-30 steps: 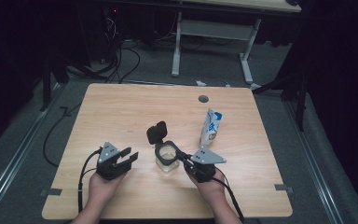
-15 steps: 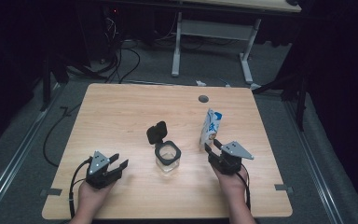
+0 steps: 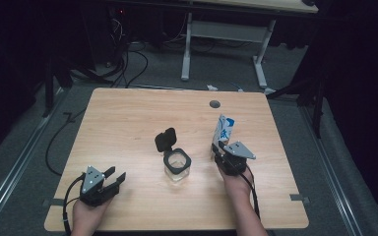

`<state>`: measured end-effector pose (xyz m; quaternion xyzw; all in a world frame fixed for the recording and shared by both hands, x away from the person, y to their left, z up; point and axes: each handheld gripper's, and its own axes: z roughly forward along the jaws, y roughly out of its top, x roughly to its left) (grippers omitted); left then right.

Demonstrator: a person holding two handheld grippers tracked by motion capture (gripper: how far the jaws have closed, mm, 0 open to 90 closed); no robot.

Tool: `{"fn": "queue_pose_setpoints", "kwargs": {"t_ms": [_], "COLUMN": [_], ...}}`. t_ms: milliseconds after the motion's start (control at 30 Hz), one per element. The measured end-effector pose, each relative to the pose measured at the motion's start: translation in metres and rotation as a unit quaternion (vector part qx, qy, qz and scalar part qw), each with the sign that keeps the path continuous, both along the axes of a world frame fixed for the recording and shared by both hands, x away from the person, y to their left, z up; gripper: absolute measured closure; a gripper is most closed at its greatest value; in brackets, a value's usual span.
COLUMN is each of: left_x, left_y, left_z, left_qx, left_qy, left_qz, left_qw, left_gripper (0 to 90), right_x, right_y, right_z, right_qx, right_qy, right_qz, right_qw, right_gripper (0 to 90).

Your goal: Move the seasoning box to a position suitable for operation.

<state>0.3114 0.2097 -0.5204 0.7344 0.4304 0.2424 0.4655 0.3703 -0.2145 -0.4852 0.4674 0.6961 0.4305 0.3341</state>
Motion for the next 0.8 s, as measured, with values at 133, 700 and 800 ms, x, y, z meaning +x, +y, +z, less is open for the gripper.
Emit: {"fn": "queue_pose_setpoints", "kwargs": {"t_ms": [133, 700, 800], "left_x": [-0.004, 0.002, 0.006], "left_y": [0.003, -0.011, -0.017], "left_z": [0.000, 0.003, 0.003], "left_qx": [-0.001, -0.003, -0.005], "left_qy": [-0.001, -0.007, -0.007], "left_qz": [0.005, -0.020, -0.027], "left_qw": [1.0000, 0.9998, 0.9996], "left_gripper": [52.1, 52.1, 52.1], "right_x": [0.006, -0.004, -0.009], "right_y": [-0.002, -0.015, -0.021], "right_z": [-0.002, 0.001, 0.001], "right_qx": [0.011, 0.006, 0.004], "right_qy": [0.005, 0.007, 0.008], "right_qz": [0.005, 0.007, 0.007], "right_qw": [0.9999, 0.9999, 0.9999], "right_gripper": [83.2, 90.0, 90.0]}}
